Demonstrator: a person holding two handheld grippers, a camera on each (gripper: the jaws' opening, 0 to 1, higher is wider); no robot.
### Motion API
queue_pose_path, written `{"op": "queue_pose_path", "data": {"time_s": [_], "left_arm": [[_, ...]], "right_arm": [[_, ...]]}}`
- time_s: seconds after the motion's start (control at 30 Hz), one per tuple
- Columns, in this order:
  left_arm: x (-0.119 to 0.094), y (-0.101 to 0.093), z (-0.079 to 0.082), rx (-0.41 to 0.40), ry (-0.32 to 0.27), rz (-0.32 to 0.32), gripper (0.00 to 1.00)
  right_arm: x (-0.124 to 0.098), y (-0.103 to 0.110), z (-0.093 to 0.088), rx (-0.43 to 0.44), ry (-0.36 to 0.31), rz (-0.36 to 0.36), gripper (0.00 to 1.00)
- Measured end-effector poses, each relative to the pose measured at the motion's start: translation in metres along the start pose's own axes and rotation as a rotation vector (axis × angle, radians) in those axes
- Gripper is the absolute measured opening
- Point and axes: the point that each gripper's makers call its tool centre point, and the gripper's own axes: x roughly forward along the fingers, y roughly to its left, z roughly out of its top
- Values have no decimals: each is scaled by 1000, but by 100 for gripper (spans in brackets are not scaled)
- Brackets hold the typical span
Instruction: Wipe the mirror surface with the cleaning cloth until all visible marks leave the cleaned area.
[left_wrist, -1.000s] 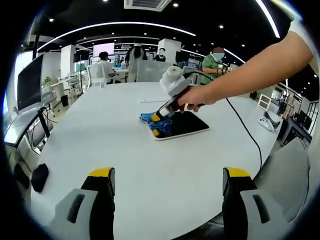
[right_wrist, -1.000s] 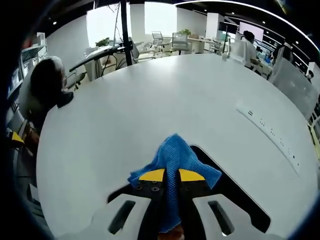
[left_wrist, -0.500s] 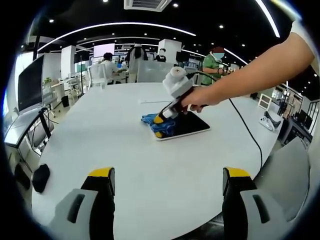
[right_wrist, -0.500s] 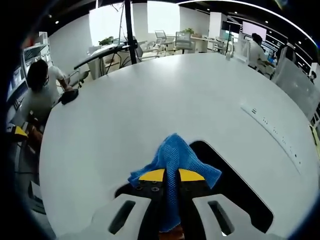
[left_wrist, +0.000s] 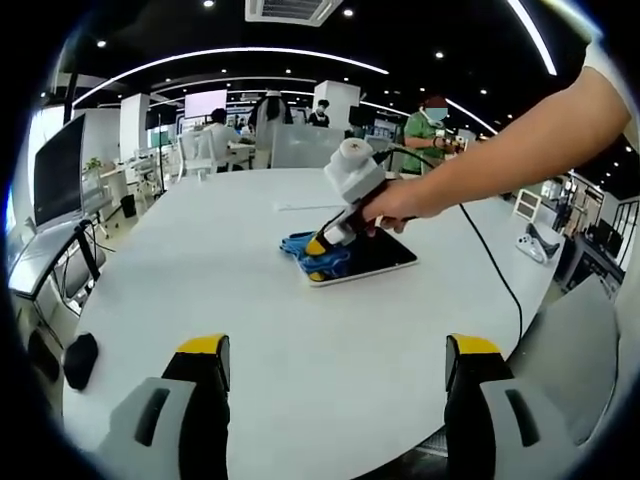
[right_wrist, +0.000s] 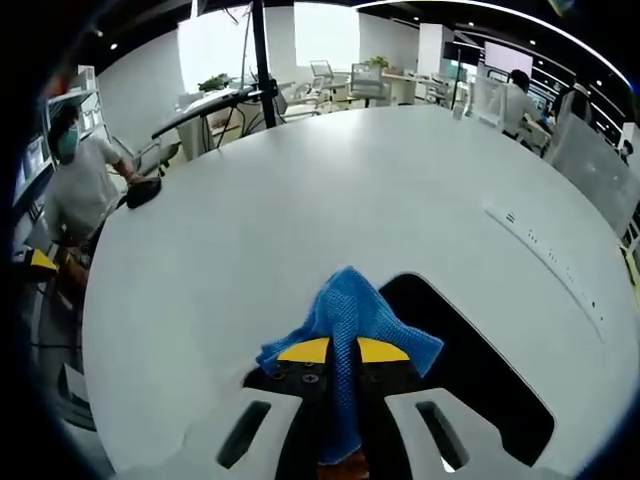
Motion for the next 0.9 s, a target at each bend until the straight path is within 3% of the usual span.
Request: {"op": "queue_pose_path", "data": {"time_s": [0.9], "left_arm": [[-1,-5,1,-1,8,-1,89]], "right_arm": [[-6,1,-2,-15,3,15,3]]}}
